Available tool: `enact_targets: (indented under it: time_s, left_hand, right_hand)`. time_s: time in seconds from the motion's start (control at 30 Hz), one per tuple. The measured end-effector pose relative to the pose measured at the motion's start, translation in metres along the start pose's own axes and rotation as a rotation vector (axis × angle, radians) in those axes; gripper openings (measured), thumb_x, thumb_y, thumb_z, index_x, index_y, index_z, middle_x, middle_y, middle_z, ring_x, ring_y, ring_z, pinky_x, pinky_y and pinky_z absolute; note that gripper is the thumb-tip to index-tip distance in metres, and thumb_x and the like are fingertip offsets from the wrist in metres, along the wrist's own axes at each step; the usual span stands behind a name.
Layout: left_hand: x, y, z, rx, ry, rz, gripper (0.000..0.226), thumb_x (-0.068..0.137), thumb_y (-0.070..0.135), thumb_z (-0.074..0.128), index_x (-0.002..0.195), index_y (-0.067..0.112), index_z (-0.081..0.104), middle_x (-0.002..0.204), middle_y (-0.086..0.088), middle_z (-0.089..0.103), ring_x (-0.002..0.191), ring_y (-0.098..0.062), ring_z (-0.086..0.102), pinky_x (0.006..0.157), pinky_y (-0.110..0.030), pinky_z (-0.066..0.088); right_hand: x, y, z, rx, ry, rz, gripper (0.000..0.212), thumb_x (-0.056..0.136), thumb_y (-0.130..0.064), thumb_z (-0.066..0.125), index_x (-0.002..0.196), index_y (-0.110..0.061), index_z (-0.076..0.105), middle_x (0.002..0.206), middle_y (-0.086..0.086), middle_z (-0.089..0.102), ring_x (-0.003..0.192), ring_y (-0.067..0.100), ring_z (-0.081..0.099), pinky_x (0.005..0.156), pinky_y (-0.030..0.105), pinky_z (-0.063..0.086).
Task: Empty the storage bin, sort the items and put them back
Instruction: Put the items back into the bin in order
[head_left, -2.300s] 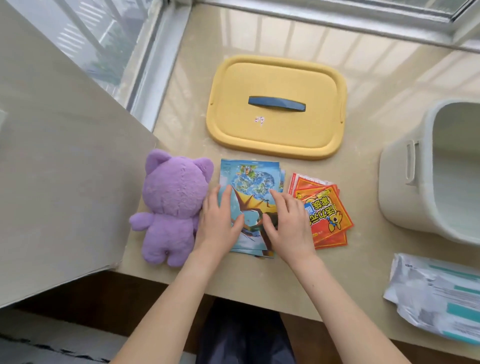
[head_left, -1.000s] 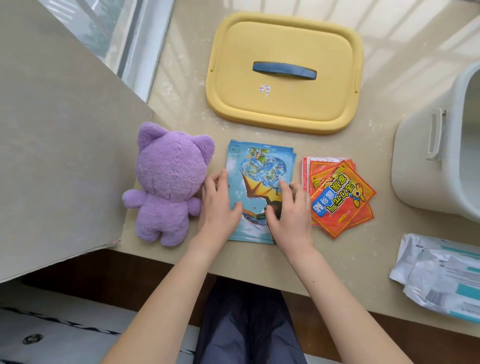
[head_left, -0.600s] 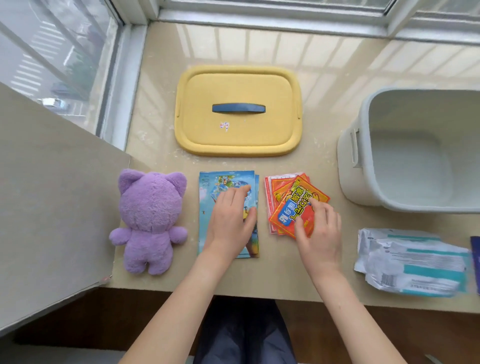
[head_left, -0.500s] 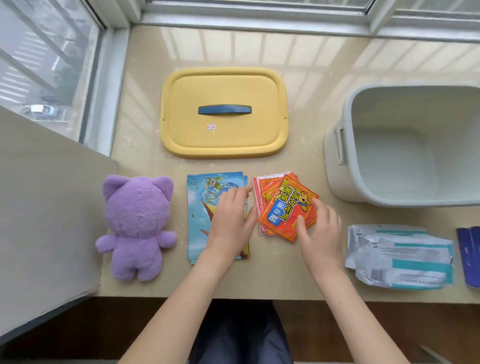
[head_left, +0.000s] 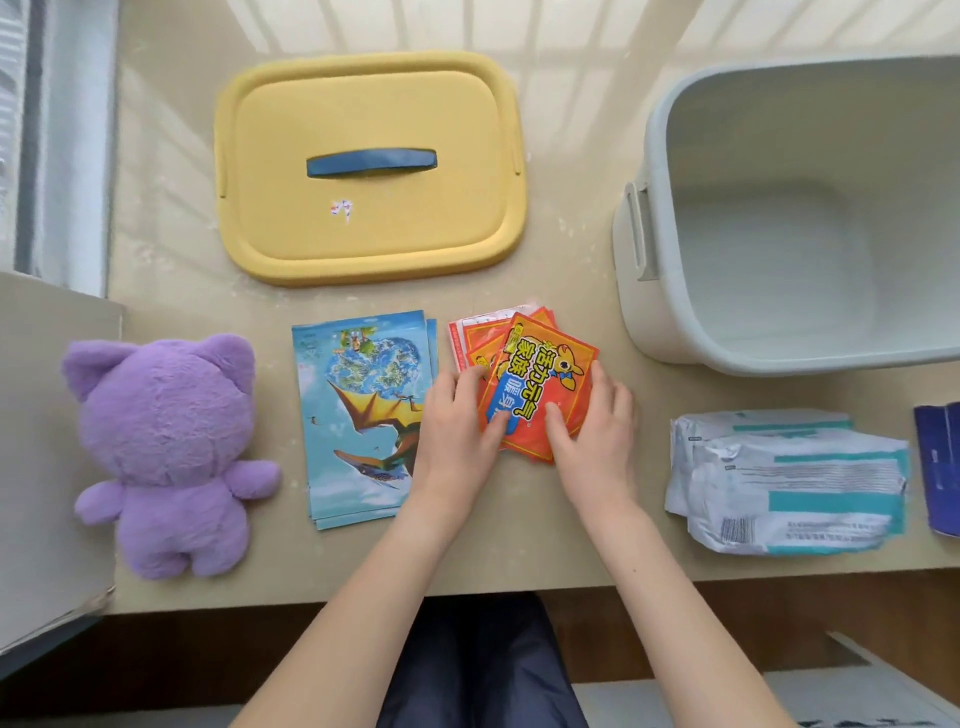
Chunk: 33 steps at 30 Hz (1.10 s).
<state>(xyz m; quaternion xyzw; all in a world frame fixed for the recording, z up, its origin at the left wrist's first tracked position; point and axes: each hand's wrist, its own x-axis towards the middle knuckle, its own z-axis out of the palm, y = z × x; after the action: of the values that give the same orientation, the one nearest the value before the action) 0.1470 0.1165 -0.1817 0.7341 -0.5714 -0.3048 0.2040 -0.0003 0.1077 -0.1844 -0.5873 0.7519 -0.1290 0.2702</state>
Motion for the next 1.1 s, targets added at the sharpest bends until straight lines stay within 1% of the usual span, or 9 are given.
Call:
enact_targets:
  time_s: [0.1, 0.2, 0.3, 0.47, 0.63, 0.77, 0.87, 1.0, 1.1]
  left_hand:
    - [-0.007, 0.004, 0.001, -0.002, -0.001, -0.081, 0.053, 0.082, 0.018, 0.073, 0.127, 0.004, 0.05, 0.108, -0.013, 0.055, 0.099, -0.028, 0.056, 0.086, -0.036, 0.047]
    - [-0.011, 0.006, -0.001, -0.02, -0.028, -0.148, 0.054, 0.084, 0.027, 0.071, 0.128, 0.007, 0.046, 0.107, -0.009, 0.056, 0.098, -0.027, 0.057, 0.081, -0.034, 0.046]
    - [-0.01, 0.001, -0.006, 0.104, -0.007, -0.153, 0.053, 0.086, 0.038, 0.067, 0.126, 0.008, 0.048, 0.108, -0.009, 0.058, 0.1, -0.026, 0.056, 0.079, -0.034, 0.043]
    - [0.0, 0.003, -0.002, 0.077, 0.011, -0.17, 0.059, 0.083, 0.031, 0.071, 0.127, 0.002, 0.046, 0.111, -0.015, 0.047, 0.102, -0.031, 0.05, 0.088, -0.039, 0.043]
    - [0.0, 0.007, -0.001, 0.045, 0.054, -0.217, 0.062, 0.085, 0.028, 0.07, 0.134, 0.001, 0.043, 0.118, -0.015, 0.045, 0.109, -0.029, 0.047, 0.092, -0.034, 0.038]
    - [0.001, 0.011, 0.0, 0.104, 0.061, -0.201, 0.062, 0.085, 0.028, 0.068, 0.135, 0.0, 0.044, 0.117, -0.017, 0.047, 0.11, -0.031, 0.043, 0.096, -0.038, 0.037]
    - [-0.004, 0.015, 0.004, 0.147, 0.051, -0.208, 0.056, 0.085, 0.028, 0.067, 0.128, -0.002, 0.048, 0.113, -0.019, 0.048, 0.107, -0.033, 0.045, 0.095, -0.041, 0.039]
    - [0.0, 0.011, 0.002, 0.095, 0.093, -0.248, 0.053, 0.086, 0.023, 0.066, 0.129, -0.002, 0.047, 0.114, -0.018, 0.05, 0.106, -0.033, 0.046, 0.093, -0.038, 0.035]
    - [0.004, 0.011, 0.005, 0.039, 0.069, -0.267, 0.048, 0.085, 0.022, 0.067, 0.125, 0.001, 0.049, 0.113, -0.015, 0.047, 0.108, -0.03, 0.045, 0.093, -0.034, 0.036]
  right_hand:
    - [-0.013, -0.003, 0.003, 0.028, -0.02, 0.012, 0.068, 0.088, -0.029, 0.067, 0.145, -0.004, 0.039, 0.121, 0.02, 0.05, 0.112, 0.036, 0.049, 0.098, 0.044, 0.04]
    - [-0.015, 0.002, 0.0, -0.075, -0.027, 0.006, 0.068, 0.089, -0.034, 0.064, 0.144, -0.005, 0.038, 0.119, 0.018, 0.057, 0.111, 0.035, 0.047, 0.097, 0.044, 0.039]
    - [-0.002, 0.01, -0.005, -0.076, -0.037, 0.076, 0.066, 0.09, -0.038, 0.061, 0.142, -0.003, 0.04, 0.111, 0.015, 0.063, 0.108, 0.035, 0.049, 0.095, 0.043, 0.039]
    - [0.0, -0.002, 0.001, -0.014, -0.086, 0.054, 0.057, 0.09, -0.033, 0.062, 0.134, 0.002, 0.049, 0.117, 0.017, 0.053, 0.108, 0.034, 0.054, 0.096, 0.043, 0.044]
    - [-0.003, -0.002, 0.004, 0.034, -0.087, -0.046, 0.042, 0.089, -0.021, 0.066, 0.124, 0.001, 0.058, 0.109, 0.016, 0.056, 0.104, 0.034, 0.056, 0.09, 0.038, 0.042]
    - [0.015, -0.005, 0.003, 0.018, -0.082, -0.085, 0.054, 0.088, -0.024, 0.064, 0.134, 0.002, 0.051, 0.117, 0.018, 0.054, 0.112, 0.034, 0.049, 0.095, 0.032, 0.032]
    - [0.024, -0.013, 0.005, 0.061, -0.119, -0.139, 0.058, 0.088, -0.019, 0.064, 0.141, -0.004, 0.046, 0.119, 0.017, 0.054, 0.113, 0.033, 0.049, 0.099, 0.036, 0.036]
    - [0.029, -0.008, -0.002, 0.045, -0.061, -0.073, 0.057, 0.091, -0.023, 0.064, 0.141, -0.003, 0.046, 0.126, 0.018, 0.053, 0.12, 0.033, 0.047, 0.103, 0.035, 0.033]
    - [0.023, -0.006, 0.003, 0.027, -0.101, -0.11, 0.058, 0.088, -0.022, 0.067, 0.137, 0.002, 0.049, 0.123, 0.02, 0.052, 0.117, 0.034, 0.048, 0.102, 0.032, 0.032]
